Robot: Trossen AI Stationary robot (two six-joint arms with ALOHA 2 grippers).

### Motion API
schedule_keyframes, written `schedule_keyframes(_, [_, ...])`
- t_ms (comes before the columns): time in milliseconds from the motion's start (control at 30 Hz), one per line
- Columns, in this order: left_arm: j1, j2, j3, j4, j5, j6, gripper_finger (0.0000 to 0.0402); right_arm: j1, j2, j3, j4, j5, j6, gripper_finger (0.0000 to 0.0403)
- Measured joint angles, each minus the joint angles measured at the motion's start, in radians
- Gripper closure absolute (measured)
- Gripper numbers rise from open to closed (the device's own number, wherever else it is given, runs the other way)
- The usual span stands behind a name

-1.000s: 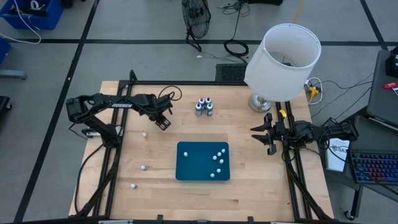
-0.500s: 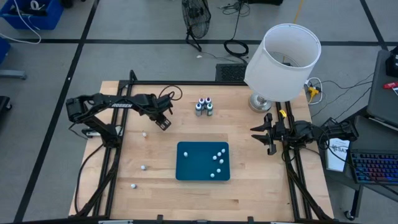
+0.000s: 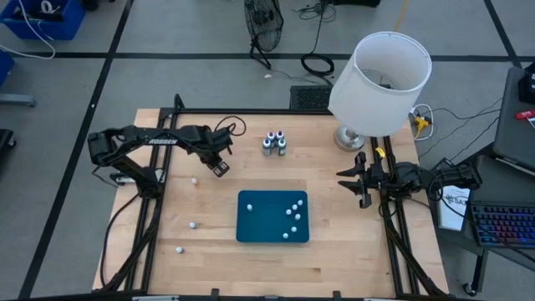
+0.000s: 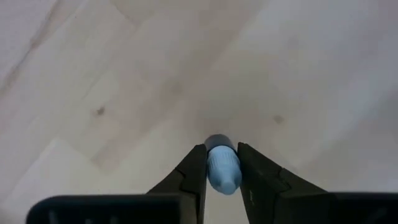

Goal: Pick & Place food coloring
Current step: Put the blue food coloring bottle into the bin

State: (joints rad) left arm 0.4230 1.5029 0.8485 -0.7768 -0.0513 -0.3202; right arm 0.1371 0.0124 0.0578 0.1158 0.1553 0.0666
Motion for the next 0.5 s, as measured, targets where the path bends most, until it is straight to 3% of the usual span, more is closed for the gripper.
schedule_keyframes(300, [-0.257,-0.014,0.325,-0.132,-0.039,-0.041,0.0332,0.000,0.000,0.000,0.000,0.000,0.000,0.0289])
schedule_keyframes(500, [-0.461,0.074,0.527,-0.139,-0.111,-0.088,0.0332,0.000,0.000,0.000,0.000,0.000,0.000,0.0289])
